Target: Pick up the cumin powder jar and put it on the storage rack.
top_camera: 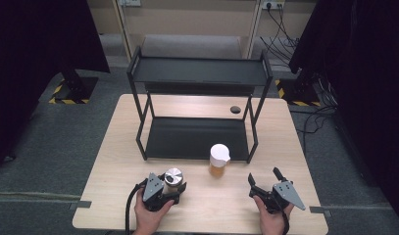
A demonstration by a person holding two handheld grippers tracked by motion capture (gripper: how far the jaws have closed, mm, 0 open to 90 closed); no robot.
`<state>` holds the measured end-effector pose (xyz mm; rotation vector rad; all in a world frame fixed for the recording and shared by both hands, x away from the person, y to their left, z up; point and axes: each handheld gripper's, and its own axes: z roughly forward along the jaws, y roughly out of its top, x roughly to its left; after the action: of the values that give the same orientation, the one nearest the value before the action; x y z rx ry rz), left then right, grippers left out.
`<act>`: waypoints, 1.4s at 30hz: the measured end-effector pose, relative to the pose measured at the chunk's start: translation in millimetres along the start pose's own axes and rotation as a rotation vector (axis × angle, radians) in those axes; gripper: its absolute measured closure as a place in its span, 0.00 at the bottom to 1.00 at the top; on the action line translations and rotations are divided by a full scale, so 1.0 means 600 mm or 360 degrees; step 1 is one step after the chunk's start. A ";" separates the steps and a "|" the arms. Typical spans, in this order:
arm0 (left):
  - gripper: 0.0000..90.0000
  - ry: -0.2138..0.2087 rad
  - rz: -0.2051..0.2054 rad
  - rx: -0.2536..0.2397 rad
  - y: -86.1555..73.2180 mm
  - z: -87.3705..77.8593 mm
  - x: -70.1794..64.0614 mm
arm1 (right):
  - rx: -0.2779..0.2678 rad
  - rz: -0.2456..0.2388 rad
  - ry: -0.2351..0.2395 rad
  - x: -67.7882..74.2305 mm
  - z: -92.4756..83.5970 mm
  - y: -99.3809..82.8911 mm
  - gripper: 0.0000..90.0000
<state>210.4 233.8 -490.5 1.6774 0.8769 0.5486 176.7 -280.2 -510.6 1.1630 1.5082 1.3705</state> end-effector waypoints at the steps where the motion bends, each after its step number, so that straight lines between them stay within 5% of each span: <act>1: 0.32 -0.0003 -0.0001 0.0000 0.000 0.000 0.001 | 0.0001 -0.0001 0.0001 0.000 0.000 0.000 0.06; 20: 0.34 0.0004 0.0035 0.0005 0.002 0.001 -0.001 | 0.0006 -0.0012 0.0002 0.000 0.000 0.001 0.05; 29: 0.34 0.0010 0.0002 0.0038 0.016 -0.003 0.009 | 0.0012 -0.0018 0.0006 0.000 0.001 0.002 0.06; 42: 0.34 0.0046 0.0038 -0.0106 0.043 -0.015 -0.004 | 0.0007 -0.0013 0.0003 0.000 0.001 0.001 0.06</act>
<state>209.0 234.3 -463.3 1.6248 0.8513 0.6138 177.0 -279.8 -509.9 1.1572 1.5161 1.3639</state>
